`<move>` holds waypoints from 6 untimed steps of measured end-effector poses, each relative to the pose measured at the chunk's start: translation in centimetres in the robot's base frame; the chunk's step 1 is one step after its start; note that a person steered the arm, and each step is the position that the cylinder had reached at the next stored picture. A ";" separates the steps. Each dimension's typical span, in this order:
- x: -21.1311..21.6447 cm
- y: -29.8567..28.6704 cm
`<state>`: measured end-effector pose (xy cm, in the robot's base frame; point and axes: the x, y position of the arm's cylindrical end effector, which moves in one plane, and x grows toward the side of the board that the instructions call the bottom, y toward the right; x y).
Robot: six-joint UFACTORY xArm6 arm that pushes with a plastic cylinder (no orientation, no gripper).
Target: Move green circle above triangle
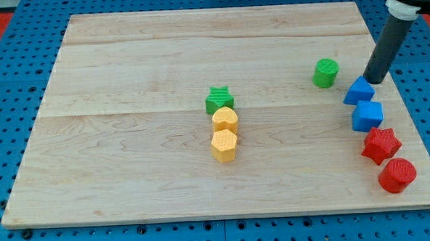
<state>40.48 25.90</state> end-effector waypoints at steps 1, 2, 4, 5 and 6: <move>0.8 -0.2; 1.2 -1.4; 1.2 -2.5; -1.8 -0.4; -5.5 -1.5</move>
<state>35.02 24.35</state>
